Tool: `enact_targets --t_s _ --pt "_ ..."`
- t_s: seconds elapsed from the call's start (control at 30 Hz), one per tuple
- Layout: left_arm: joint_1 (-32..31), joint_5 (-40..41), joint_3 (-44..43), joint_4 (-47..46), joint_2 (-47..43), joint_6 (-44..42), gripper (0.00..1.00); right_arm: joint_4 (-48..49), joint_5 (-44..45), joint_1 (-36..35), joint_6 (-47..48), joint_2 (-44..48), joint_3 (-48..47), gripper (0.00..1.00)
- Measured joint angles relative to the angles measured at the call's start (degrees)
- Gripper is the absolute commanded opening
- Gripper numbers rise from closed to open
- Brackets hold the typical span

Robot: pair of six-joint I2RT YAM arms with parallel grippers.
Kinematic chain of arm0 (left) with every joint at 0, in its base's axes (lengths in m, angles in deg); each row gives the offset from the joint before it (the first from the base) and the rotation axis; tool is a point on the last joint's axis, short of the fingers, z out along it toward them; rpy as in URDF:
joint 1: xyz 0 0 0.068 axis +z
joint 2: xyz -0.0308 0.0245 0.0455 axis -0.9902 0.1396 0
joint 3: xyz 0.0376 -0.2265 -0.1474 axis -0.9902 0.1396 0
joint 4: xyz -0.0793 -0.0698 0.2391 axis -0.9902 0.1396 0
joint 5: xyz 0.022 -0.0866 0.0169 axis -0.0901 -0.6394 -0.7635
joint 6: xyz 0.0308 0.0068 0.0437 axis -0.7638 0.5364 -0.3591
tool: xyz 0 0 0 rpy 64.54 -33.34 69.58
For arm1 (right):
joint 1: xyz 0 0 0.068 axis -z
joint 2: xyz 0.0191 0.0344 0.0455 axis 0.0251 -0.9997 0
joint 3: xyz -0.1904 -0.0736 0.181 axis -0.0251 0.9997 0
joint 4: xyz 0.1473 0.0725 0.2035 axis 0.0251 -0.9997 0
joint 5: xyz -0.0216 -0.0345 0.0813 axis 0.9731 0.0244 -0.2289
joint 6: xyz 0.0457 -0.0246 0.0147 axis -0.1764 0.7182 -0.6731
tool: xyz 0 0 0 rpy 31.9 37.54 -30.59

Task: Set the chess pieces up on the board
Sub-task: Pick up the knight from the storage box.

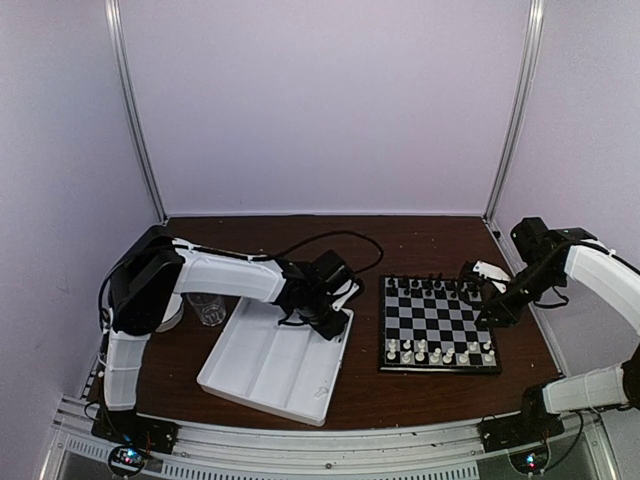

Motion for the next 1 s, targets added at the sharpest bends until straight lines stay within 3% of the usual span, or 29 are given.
enact_targets --t_s 0.67,1.0 --pt "0.0 0.5 1.3 0.7 -1.0 -1.1 0.14 0.0 -0.2 0.0 0.0 0.0 0.0 0.35" --pt "0.0 -0.6 4.2 0.1 -3.1 -1.2 0.13 -0.1 -1.2 0.0 0.0 0.0 -0.8 0.36"
